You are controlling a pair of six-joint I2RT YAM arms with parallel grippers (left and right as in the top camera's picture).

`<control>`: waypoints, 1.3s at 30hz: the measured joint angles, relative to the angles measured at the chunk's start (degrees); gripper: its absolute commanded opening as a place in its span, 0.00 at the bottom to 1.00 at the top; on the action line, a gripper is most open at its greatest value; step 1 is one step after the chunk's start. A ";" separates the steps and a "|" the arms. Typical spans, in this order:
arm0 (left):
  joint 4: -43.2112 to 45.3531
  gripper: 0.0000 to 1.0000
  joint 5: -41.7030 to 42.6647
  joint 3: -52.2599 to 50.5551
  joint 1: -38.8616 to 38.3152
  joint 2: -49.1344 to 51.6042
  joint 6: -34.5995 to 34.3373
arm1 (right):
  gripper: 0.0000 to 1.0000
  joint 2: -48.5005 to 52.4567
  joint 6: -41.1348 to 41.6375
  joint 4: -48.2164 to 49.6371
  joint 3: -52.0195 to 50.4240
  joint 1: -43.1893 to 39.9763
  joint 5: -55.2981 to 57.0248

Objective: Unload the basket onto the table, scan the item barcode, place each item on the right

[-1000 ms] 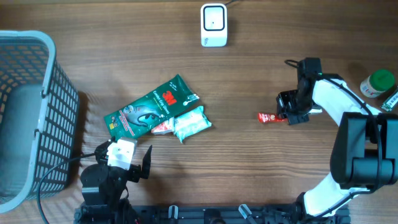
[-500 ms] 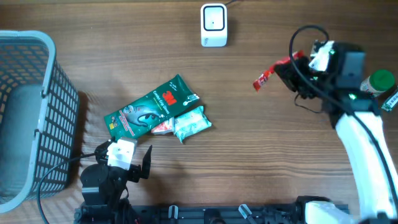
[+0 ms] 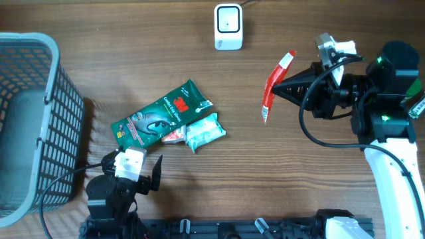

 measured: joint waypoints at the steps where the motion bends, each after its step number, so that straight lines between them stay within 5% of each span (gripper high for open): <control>1: 0.00 1.00 0.00 0.00 0.00 0.00 0.00 | 0.04 0.00 -0.17 0.11 0.00 0.00 0.02; 24: 0.00 1.00 0.00 0.00 0.00 0.00 0.00 | 0.04 0.00 -8.94 0.85 0.00 0.00 0.00; 39: 0.00 1.00 0.00 0.00 0.00 0.00 0.00 | 0.04 0.00 4.44 0.83 0.00 0.00 0.00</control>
